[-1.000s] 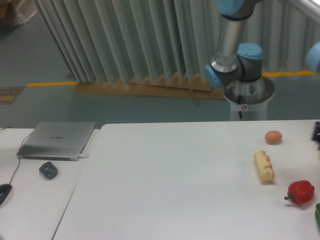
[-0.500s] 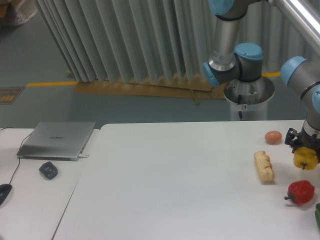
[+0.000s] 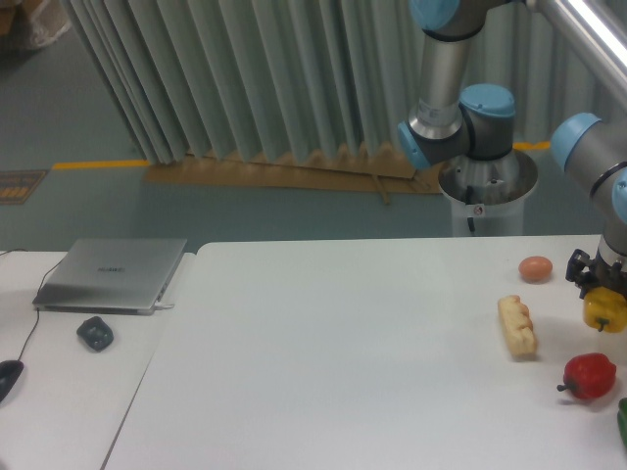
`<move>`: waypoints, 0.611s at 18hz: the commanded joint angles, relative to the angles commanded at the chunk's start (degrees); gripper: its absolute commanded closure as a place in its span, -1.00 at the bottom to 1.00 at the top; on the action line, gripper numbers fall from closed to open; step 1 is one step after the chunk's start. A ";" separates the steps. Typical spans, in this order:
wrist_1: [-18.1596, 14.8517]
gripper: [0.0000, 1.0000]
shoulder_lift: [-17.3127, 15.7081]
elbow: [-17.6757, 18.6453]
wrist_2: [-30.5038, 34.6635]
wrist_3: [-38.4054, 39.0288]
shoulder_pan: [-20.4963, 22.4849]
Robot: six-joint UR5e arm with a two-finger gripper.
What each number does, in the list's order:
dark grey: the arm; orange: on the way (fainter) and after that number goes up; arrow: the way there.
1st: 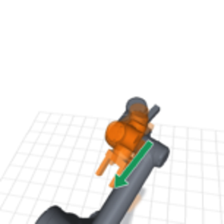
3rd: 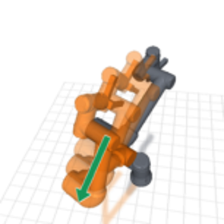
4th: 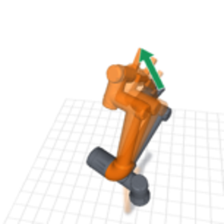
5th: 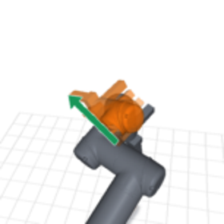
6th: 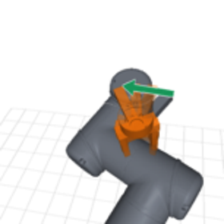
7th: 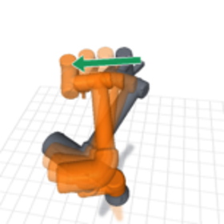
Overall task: Place the yellow pepper on the table
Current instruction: 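Carry the yellow bell pepper in and lower it toward the table, then open the gripper to release the yellow pepper onto the table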
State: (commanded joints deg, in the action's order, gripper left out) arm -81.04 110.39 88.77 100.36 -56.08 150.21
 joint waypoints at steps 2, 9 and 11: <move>0.00 -1.00 0.09 0.09 0.10 -0.09 -0.17; 0.26 -1.00 -0.79 -3.41 -0.17 -1.75 -0.96; 0.53 -1.00 -0.53 -6.92 0.01 -4.90 -2.02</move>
State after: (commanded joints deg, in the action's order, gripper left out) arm -80.51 109.86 81.84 100.37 -60.98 148.19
